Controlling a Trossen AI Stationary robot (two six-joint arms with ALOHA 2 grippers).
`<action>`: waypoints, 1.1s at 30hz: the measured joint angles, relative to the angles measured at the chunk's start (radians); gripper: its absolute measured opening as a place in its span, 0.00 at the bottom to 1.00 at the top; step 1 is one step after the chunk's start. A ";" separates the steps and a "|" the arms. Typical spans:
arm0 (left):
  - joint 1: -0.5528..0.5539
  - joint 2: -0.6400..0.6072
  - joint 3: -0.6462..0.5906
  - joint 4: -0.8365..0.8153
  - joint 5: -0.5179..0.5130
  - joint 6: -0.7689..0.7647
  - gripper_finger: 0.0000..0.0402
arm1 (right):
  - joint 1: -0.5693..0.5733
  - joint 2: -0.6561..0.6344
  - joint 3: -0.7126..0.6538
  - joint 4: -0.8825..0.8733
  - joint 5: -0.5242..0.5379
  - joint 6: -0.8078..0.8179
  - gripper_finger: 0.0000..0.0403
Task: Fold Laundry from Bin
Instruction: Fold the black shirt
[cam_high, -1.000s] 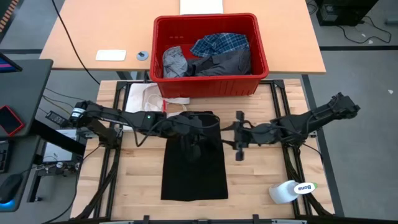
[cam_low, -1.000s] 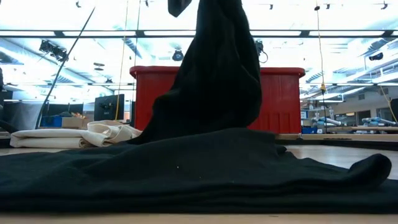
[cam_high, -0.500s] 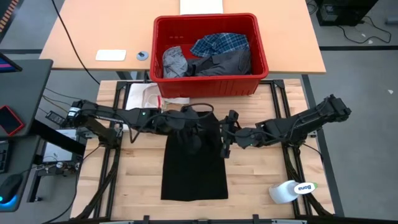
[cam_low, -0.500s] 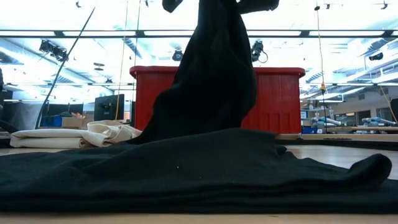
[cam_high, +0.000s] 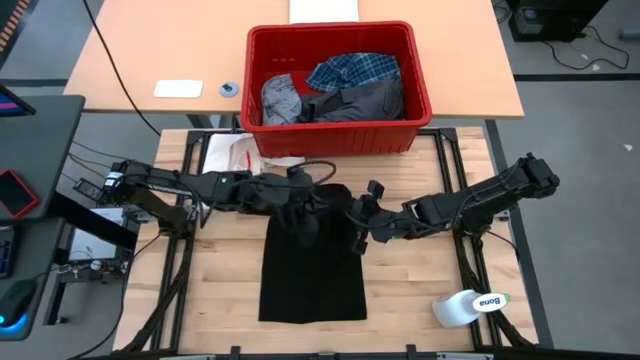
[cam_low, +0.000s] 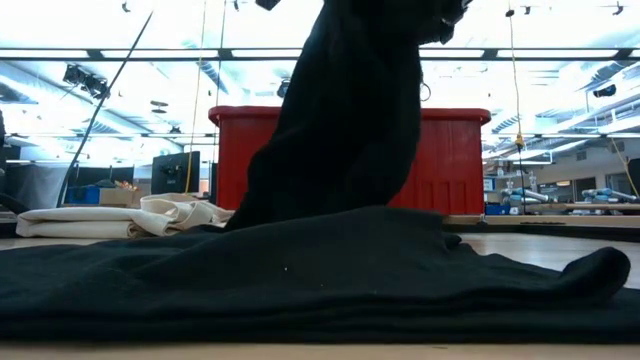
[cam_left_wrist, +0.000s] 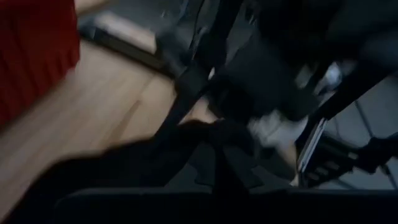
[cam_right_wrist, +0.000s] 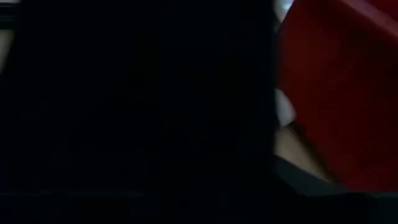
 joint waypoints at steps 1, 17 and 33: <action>0.000 0.001 0.000 -0.025 0.000 -0.018 0.02 | -0.008 -0.008 0.000 -0.024 -0.036 0.017 0.24; -0.030 0.007 -0.002 -0.316 0.052 -0.299 0.59 | -0.211 -0.028 0.009 -0.207 -0.584 0.463 0.02; -0.438 0.242 -0.001 -0.138 -0.553 -0.706 0.54 | -0.269 -0.027 0.011 0.349 -0.282 0.578 0.02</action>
